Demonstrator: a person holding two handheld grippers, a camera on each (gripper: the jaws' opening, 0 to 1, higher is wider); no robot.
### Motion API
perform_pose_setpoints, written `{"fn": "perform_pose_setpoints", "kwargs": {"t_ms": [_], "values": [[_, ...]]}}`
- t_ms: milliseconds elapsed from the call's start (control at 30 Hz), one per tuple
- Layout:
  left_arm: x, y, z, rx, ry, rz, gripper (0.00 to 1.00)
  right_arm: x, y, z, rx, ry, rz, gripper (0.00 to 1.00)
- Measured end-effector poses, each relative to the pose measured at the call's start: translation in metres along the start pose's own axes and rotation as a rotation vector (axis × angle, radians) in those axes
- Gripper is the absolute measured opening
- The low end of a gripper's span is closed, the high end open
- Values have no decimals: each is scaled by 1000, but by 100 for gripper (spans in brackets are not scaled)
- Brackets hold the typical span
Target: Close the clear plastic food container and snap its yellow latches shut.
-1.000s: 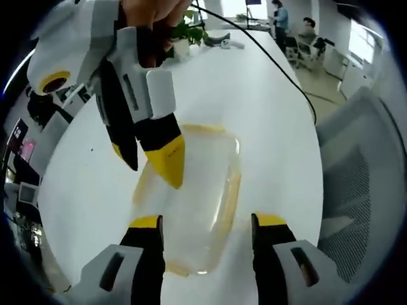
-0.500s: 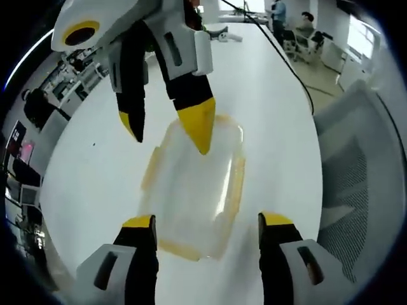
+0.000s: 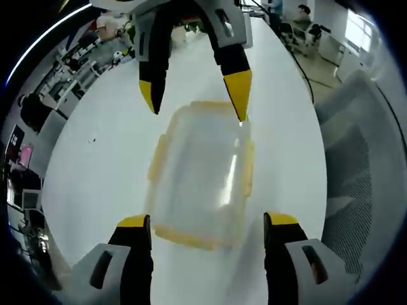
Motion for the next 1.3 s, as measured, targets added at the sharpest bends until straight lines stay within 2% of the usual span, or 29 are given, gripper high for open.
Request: {"fn": "perform_pose_setpoints", "kwargs": {"t_ms": [233,367,633,900,967,1067,1100,1300], "values": [[5,-5,2,48,-18,2,74,6,-6,9,-38,-25,24,68],[9,-8,5,75,-37,10,78,11,-8,8,-58,-12,49,69],[20,-11,7,133,-68,2,83,23,-7,13,-126,-33,94,79],[33,-11,9,139,-104,10,84,38,-5,21,-166,-74,112,84],[36,-12,10,149,-113,7,83,41,-4,22,-167,-83,120,84],[37,-14,10,155,-120,-1,81,44,-4,26,-177,-107,124,77],[36,-15,10,167,-125,-10,79,44,-1,26,-181,-107,142,76],[37,-14,11,162,-121,-2,79,43,-2,25,-159,-101,134,76]]}}
Point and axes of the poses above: the point that each gripper's makers call its tool centre point, and the gripper's own axes: x roughly forward along the fingers, y roughly to its right, z roughly out of its underside, the point moved 1 cm from there along -x, roughly backward along the fingers, and after that the axes turned 2 degrees about z, right-handed, at the moved point
